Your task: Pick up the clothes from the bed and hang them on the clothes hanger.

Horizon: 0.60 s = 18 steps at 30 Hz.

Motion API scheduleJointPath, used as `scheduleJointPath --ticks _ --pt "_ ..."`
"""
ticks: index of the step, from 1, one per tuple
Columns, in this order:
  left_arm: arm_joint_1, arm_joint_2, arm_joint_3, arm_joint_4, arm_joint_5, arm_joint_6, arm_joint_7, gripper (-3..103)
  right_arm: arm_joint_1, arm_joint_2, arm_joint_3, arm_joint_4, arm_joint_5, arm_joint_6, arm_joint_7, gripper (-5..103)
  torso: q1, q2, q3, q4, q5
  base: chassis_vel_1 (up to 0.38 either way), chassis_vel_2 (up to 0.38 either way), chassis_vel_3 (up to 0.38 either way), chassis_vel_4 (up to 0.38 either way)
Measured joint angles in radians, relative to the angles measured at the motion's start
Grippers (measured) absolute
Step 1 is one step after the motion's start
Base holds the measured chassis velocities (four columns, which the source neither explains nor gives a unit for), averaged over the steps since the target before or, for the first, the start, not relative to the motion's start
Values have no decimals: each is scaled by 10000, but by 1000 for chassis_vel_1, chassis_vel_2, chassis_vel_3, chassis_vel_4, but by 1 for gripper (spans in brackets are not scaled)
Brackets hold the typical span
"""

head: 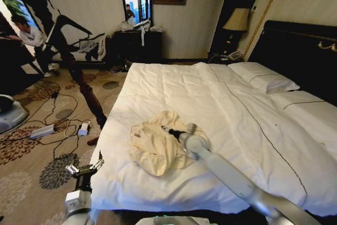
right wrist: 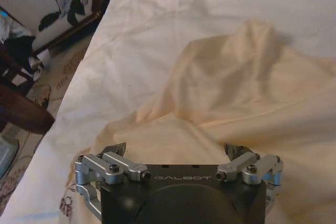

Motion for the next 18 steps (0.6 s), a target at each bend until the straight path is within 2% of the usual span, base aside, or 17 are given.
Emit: scheduleJointPath --ticks 3,9,11,12,15,18 --pt "-104 3 70 103 -56 105 -35 100 286 354 -252 -386 37 -353 294 100 0 0 0 -2 -2 0 0 0 0" --pt "-271 12 157 205 -175 247 -60 100 442 504 -543 -700 -53 -716 496 103 -1 0 -1 -3 0 0 0 0 0" --pt "-312 21 169 241 -228 278 -77 100 446 494 -575 -721 -169 -855 498 94 -1 0 -1 -2 1 0 0 0 0" --pt "-320 28 171 252 -242 287 -85 100 441 465 -591 -728 -288 -899 490 94 -2 0 -1 -2 1 0 0 0 0" --pt "-320 38 172 280 -263 291 -105 100 423 367 -642 -834 -799 -947 241 79 -2 0 -1 -3 2 0 0 0 0" --pt "-308 36 175 284 -265 292 -116 100 416 349 -642 -900 -971 -977 151 73 -2 1 -1 -2 2 0 0 0 0"
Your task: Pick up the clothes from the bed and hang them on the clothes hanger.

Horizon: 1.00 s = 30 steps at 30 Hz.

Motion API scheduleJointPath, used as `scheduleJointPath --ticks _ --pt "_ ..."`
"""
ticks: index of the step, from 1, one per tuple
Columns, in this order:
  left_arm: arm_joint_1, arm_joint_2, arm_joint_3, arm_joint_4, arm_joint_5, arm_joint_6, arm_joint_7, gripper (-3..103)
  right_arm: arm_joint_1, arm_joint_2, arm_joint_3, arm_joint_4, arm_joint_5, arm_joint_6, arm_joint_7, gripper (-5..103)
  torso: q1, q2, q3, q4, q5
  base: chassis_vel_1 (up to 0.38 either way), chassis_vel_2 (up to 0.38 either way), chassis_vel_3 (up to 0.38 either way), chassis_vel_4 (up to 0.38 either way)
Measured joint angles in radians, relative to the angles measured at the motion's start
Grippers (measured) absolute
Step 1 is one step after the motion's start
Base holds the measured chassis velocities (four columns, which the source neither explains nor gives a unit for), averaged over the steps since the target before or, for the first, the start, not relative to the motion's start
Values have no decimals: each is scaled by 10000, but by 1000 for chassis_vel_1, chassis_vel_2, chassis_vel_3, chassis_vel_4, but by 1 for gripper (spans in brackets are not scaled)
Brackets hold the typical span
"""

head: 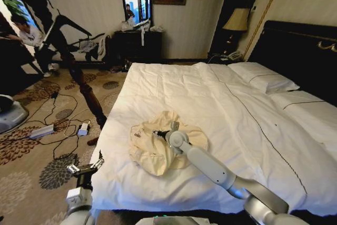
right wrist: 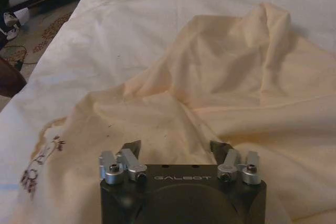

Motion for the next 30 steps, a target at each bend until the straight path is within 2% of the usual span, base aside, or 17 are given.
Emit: scheduleJointPath --ticks 3,4,6,9,11,13,15,17,18,20,29,30 --pt "53 -19 28 -3 8 -18 -21 100 -34 -40 17 -175 -340 -114 -152 57 0 0 0 2 1 0 0 0 0" --pt "53 -19 28 -3 8 -18 -21 100 -34 -40 17 -175 -340 -114 -152 57 0 0 0 2 1 0 0 0 0" --pt "98 -35 42 -46 26 -46 -31 100 -50 -86 51 -316 -606 -131 -317 46 0 0 0 1 1 0 0 0 0" --pt "131 -49 37 -54 28 -79 -46 100 -54 -135 88 -360 -710 -150 -406 40 0 0 0 1 1 0 0 0 0" --pt "156 -59 14 -55 33 -128 -61 100 -72 -209 122 -360 -851 -146 -536 30 0 0 0 2 1 0 0 0 0" --pt "181 -67 8 -54 37 -160 -73 100 -127 -308 146 -279 -969 -55 -713 19 0 0 0 0 1 0 0 0 0" --pt "184 -69 8 -53 38 -166 -76 100 -154 -343 150 -247 -1019 29 -803 19 0 0 0 1 1 0 0 0 0" --pt "180 -73 11 -39 38 -182 -86 100 -249 -454 151 -192 -1272 382 -1233 8 0 0 0 1 1 0 0 0 0" --pt "180 -73 11 -39 38 -182 -86 100 -249 -454 151 -192 -1272 382 -1233 8 0 0 0 1 1 0 0 0 0" --pt "174 -74 20 -23 38 -183 -90 100 -307 -522 155 -138 -1330 520 -1453 1 0 0 0 0 1 0 0 0 0" --pt "177 -42 12 66 42 -204 -113 100 -282 -565 170 -41 -1353 495 -1641 0 0 0 0 1 1 0 0 0 0" --pt "177 -35 1 83 41 -211 -122 100 -222 -556 171 -103 -1443 370 -1691 -3 0 0 0 2 1 0 0 0 0"
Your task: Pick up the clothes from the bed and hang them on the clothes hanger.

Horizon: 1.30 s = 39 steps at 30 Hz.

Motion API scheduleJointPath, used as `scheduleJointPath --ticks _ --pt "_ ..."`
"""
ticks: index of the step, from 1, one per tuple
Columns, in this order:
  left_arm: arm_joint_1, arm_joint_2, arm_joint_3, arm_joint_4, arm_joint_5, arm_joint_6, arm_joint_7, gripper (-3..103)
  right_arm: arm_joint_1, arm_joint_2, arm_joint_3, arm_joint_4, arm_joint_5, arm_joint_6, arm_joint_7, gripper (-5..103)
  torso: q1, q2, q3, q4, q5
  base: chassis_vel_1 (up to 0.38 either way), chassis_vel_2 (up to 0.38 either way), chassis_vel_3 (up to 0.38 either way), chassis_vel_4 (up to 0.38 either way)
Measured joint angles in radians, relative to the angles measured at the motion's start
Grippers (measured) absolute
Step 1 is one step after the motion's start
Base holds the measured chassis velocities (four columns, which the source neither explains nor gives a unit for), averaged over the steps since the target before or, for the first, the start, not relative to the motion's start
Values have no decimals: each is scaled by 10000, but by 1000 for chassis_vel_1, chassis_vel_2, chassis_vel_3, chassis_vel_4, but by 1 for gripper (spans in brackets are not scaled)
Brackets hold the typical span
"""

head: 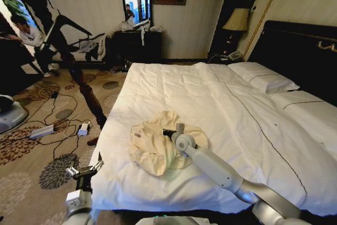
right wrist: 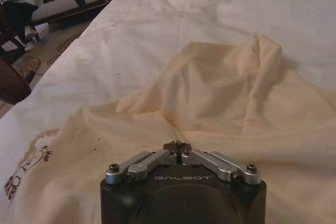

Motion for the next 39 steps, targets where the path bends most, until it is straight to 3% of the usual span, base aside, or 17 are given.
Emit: scheduleJointPath --ticks 1,3,6,10,13,15,18,23,24,31,33,37,39 --pt "-1 3 -10 16 1 -11 -8 100 44 10 -5 -70 -108 -94 -68 2 0 0 0 0 0 0 0 0 0" --pt "-1 5 -14 22 0 -16 -13 100 69 17 -13 -118 -180 -149 -126 2 0 0 0 -1 0 0 0 0 0" --pt "5 7 -32 48 0 -53 -41 100 126 61 -77 -302 -435 -311 -334 19 0 0 0 -1 0 0 0 0 0" --pt "19 9 -52 86 4 -88 -79 100 130 104 -129 -431 -688 -342 -434 29 0 0 0 0 0 0 0 0 0" --pt "32 13 -61 151 21 -151 -122 100 121 180 -188 -654 -1058 -343 -606 45 0 0 0 0 -1 0 0 0 0" --pt "31 13 -61 167 23 -161 -127 100 109 180 -200 -686 -1122 -343 -669 45 0 0 0 0 -1 0 0 0 0" --pt "7 11 -61 222 26 -187 -141 100 64 165 -266 -726 -1202 -338 -807 61 0 0 0 -1 0 0 0 0 0" --pt "-12 6 -60 299 26 -224 -159 100 11 138 -319 -726 -1207 -314 -924 74 0 0 0 -1 0 0 0 0 0" --pt "-12 6 -60 299 26 -224 -159 100 11 138 -319 -726 -1207 -314 -924 74 0 0 0 -1 0 0 0 0 0" --pt "-34 -1 -66 350 25 -242 -169 100 -79 -17 -324 -688 -1298 87 -1431 42 0 0 0 -1 0 0 0 0 0" --pt "-37 -2 -67 353 25 -243 -170 100 -97 -48 -317 -671 -1308 149 -1500 42 0 0 0 -1 0 0 0 0 0" --pt "-65 -21 -67 383 22 -243 -177 100 -221 -264 -252 -551 -1348 346 -1837 21 1 0 0 0 0 0 0 0 0" --pt "-66 -23 -65 384 22 -243 -178 100 -251 -318 -238 -524 -1366 378 -1919 21 1 0 0 -1 0 0 0 0 0"
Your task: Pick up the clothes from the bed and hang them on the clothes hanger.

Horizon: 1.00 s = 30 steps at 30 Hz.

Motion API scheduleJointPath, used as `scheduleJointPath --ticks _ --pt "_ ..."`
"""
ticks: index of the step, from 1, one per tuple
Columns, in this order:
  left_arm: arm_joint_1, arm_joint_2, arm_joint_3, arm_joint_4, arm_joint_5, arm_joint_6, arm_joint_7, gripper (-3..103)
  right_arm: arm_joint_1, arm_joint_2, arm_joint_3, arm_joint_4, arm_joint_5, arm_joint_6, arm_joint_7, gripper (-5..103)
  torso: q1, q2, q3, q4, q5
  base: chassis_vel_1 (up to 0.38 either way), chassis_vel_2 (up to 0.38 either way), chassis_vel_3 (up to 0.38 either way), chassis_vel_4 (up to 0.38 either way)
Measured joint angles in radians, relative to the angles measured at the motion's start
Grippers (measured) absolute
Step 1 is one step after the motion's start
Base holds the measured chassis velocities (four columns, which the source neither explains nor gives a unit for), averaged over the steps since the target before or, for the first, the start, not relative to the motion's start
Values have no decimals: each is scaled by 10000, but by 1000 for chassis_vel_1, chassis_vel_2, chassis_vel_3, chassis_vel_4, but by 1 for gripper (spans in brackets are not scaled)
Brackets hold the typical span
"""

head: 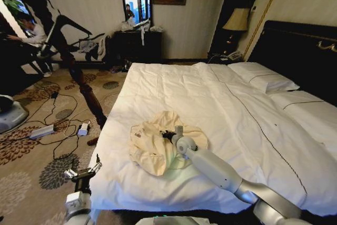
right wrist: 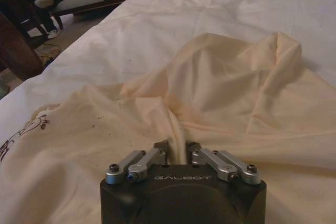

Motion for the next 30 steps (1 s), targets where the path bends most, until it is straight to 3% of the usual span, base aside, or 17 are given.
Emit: scheduleJointPath --ticks 3,6,8,12,13,15,21,22,25,30 --pt "-3 -9 10 2 0 -1 -4 100 -138 -186 61 165 -62 183 -280 5 0 0 0 1 0 0 0 0 0" --pt "-4 -11 12 6 3 -3 -8 100 -302 -412 173 382 -118 586 -744 1 -1 0 0 0 0 0 0 0 0" --pt "-4 -11 13 9 5 -9 -9 100 -388 -521 242 489 -143 809 -1000 1 0 0 0 2 1 0 0 0 0" --pt "-29 -6 21 56 5 -33 -21 100 -1181 -1334 1053 1583 32 2117 -2544 0 0 0 0 4 -1 0 0 0 0" --pt "-29 -6 21 56 5 -33 -21 100 -1181 -1334 1053 1583 32 2117 -2544 0 0 0 0 4 -1 0 0 0 0" --pt "-81 9 41 124 2 -51 -25 100 -2103 -1971 1911 2492 440 2490 -3235 0 0 0 0 3 4 0 0 0 0" --pt "-215 29 271 262 39 -58 -29 100 -4656 -3955 4524 3905 658 2361 -3490 0 0 0 -1 -2 -1 0 0 0 0" --pt "-215 29 271 262 39 -58 -29 100 -4656 -3955 4524 3905 658 2361 -3490 0 0 0 -1 -2 -1 0 0 0 0" --pt "-252 35 488 298 141 -62 -32 100 -5953 -4657 5977 4052 269 1998 -3410 0 -1 0 -2 -3 1 0 0 0 0" --pt "-233 48 625 280 224 -63 -40 100 -6435 -4852 6669 3713 -255 1626 -3177 0 -1 0 -1 0 2 0 0 0 0"
